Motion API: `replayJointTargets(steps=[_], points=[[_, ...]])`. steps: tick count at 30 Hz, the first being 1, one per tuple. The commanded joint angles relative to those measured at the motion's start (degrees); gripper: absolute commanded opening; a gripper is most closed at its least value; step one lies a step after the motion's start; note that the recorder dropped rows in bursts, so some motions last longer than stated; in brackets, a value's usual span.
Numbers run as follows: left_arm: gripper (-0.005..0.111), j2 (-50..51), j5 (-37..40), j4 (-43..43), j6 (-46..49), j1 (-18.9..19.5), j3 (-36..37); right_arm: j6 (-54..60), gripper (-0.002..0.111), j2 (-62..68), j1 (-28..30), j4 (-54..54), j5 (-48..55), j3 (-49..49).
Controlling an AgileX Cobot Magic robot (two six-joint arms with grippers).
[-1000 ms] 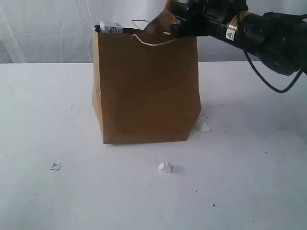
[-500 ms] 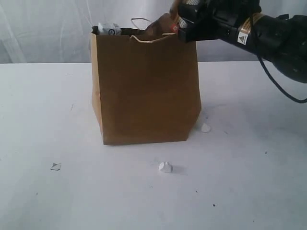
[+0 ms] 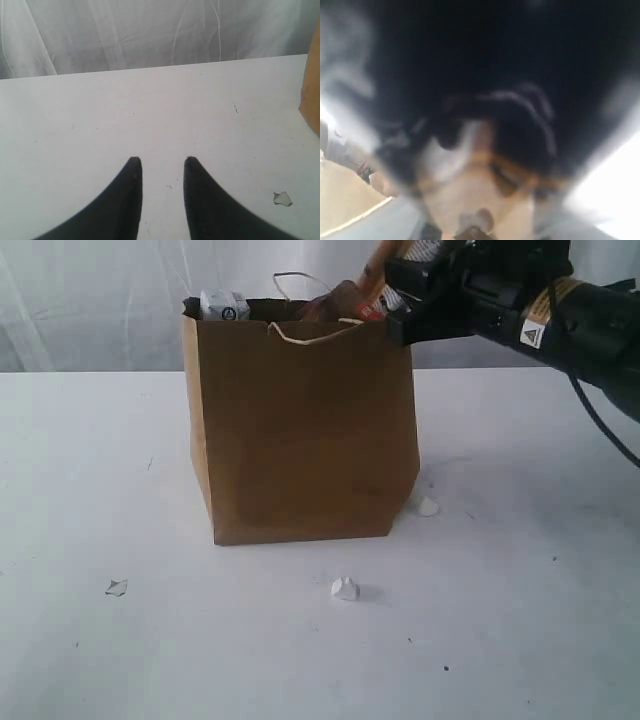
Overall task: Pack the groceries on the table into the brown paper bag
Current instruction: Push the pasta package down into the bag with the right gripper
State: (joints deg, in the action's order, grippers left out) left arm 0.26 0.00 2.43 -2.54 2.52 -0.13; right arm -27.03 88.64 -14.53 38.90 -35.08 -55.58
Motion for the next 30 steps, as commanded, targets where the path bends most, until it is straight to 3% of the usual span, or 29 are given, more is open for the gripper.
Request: replayJointTargets(steps=[1,16,20,26,30], points=[[0.035,-0.3,0.0,-0.5,-0.1,0.2,0.1,0.8,0.0,-2.2,-0.9,-0.1,-1.9,1.6],[0.035,-0.3,0.0,-0.5,-0.1,0.2,0.1,5.2,0.0,-5.2,-3.9,-0.9,4.8,2.9],[0.035,-0.3,0.0,-0.5,-0.1,0.2,0.1,8.8,0.0,-5.2,-4.2,-2.3,-6.7,1.9],[0.035,-0.3,0.0,-0.5,-0.1,0.2,0.1,12.1,0.0,-5.3,-4.3,-3.6,-12.1,1.3],[0.035,-0.3,0.0,-0.5,-0.1,0.2,0.1,11.4,0.0,-6.9,-6.3,-1.3,-8.9,1.3]])
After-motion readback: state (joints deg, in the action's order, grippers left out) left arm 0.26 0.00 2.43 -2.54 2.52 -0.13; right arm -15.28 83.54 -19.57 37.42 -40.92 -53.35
